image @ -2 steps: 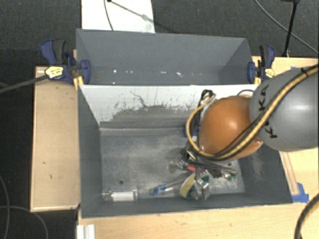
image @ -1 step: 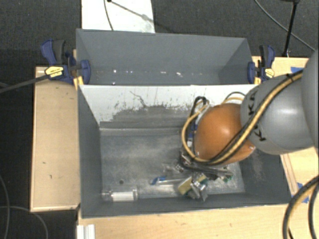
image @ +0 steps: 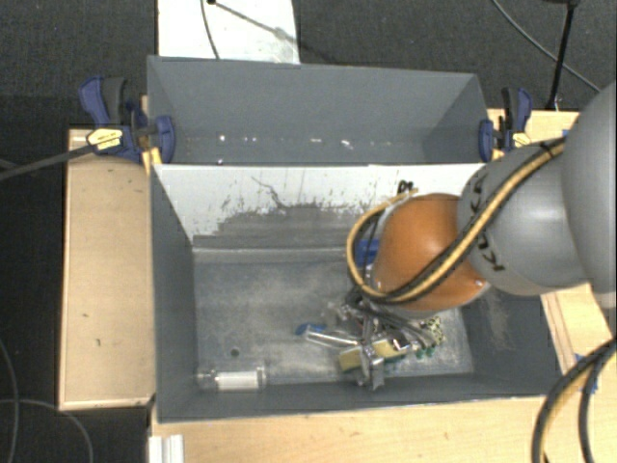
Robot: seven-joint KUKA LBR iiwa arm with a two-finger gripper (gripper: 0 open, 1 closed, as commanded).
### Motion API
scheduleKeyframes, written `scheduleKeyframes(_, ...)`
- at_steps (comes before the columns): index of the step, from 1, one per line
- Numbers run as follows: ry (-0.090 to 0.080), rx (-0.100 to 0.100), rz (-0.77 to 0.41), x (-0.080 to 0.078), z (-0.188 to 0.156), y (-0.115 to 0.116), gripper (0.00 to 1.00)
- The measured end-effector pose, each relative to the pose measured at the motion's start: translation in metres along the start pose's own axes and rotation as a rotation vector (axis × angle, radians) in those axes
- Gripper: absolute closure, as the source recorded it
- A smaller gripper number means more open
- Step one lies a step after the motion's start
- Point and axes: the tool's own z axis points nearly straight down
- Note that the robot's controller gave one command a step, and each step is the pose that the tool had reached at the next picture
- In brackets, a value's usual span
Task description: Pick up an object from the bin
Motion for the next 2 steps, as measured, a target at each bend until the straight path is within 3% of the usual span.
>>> scheduleKeyframes(1,0.002,0.0,0.002,0.0,0.0,0.0,1.0)
scheduleKeyframes(2,-0.003,0.001,0.005,-0.001,-0.031,0.0,1.0)
